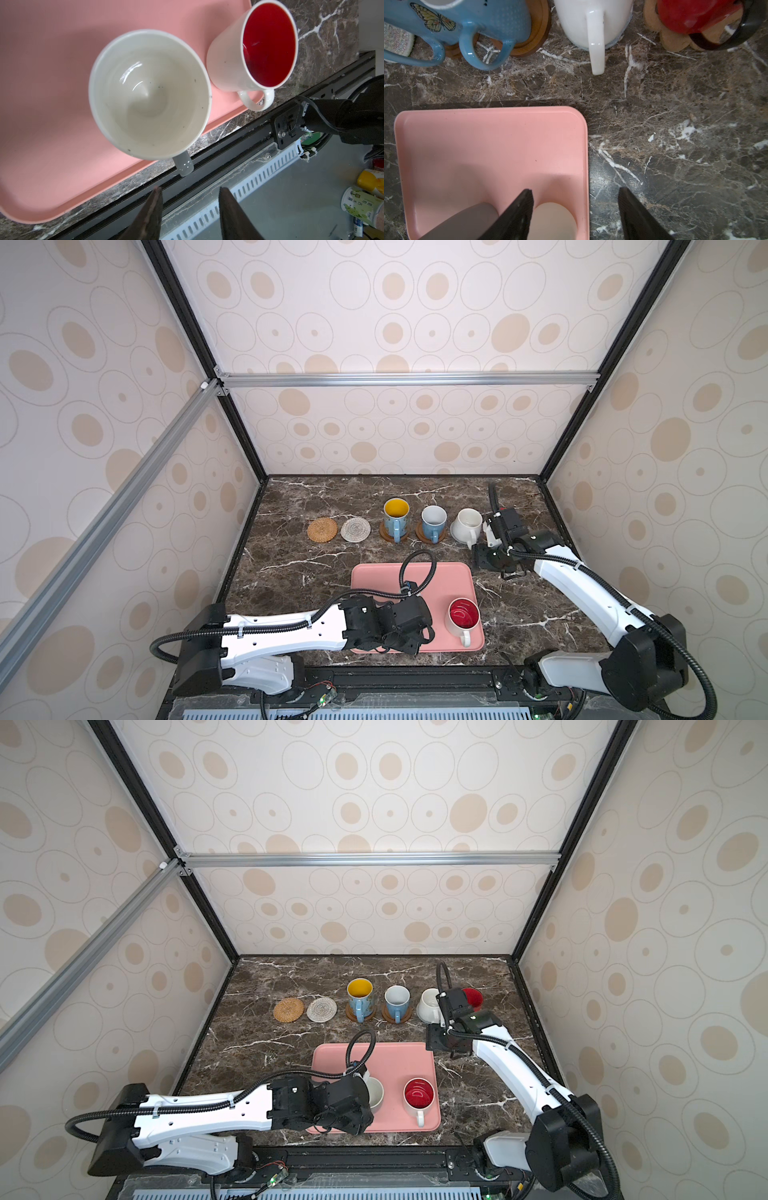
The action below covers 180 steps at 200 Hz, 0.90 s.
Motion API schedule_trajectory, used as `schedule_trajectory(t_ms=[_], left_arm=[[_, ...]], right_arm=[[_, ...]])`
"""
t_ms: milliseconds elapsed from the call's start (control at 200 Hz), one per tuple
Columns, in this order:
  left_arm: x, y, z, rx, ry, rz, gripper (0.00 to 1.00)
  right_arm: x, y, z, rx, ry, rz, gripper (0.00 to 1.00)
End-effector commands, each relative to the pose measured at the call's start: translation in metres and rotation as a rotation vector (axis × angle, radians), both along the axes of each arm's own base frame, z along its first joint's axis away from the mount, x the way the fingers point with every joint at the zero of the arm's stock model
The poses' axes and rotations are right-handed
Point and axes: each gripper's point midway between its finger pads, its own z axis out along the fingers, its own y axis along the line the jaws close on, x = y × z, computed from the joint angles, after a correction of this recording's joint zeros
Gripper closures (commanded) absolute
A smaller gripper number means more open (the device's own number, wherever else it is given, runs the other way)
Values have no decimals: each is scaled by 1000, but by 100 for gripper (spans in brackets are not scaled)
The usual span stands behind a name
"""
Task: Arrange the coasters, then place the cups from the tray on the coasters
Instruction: 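Lower the left gripper into the white mug and close on its rim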
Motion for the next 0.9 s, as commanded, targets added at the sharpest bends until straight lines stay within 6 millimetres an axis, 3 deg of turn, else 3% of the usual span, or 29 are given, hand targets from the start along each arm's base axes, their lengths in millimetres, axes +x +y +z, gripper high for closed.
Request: schedule_trajectory(t_ms=[0, 895], left_arm=[[0, 5, -8, 41, 0, 30, 54], [11, 0, -35, 128, -28, 60, 54]], right_arm=[[-2, -3, 0, -11, 6, 3, 31], [-11, -8, -5, -15, 23, -15, 32]])
